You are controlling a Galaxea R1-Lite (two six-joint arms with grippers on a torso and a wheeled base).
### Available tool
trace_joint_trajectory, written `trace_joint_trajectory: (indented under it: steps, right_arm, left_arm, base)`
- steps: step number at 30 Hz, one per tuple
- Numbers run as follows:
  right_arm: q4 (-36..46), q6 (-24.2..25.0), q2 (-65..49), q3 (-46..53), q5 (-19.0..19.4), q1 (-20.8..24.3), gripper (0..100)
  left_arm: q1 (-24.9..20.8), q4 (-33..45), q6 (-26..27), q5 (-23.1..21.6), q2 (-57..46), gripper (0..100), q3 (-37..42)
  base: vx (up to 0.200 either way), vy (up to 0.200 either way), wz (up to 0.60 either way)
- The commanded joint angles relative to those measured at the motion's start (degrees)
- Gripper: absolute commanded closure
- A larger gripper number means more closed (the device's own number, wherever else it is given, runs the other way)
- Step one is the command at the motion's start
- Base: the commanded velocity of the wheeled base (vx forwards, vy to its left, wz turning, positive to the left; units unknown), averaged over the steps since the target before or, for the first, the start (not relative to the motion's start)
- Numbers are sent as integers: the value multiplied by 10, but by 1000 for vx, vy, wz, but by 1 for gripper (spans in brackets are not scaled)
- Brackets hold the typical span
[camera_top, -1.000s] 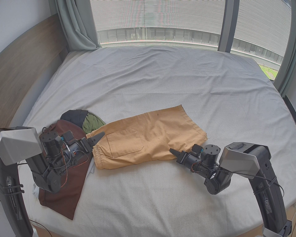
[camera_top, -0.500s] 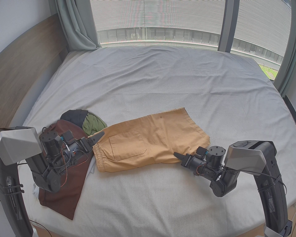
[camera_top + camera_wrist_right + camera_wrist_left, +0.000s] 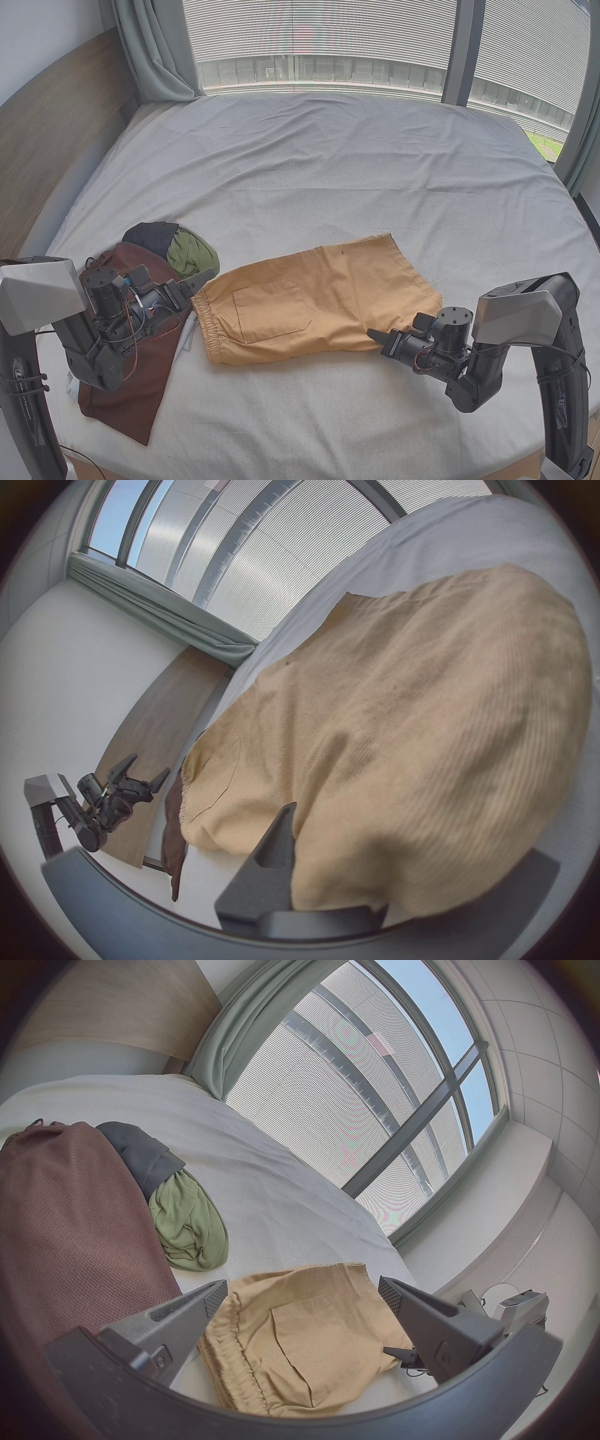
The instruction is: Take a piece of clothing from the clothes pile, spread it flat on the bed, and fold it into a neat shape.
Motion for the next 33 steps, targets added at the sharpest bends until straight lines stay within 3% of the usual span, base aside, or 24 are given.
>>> trace_joint_trajectory:
  steps: [1, 17, 33]
  right_arm:
    - [0, -7, -31, 50, -22, 2, 100]
    - [0, -45, -49, 145, -34, 0, 100]
    - [0, -45, -44, 145, -34, 2, 100]
  left_arm:
    - [-1, -2, -1, -6, -2, 0, 2]
    - [-5, -2, 1, -19, -2, 0, 11]
    - [-5, -3, 5, -17, -2, 0, 12]
  base:
    - [0, 0, 0]
    - [0, 0, 0]
    - [0, 0, 0]
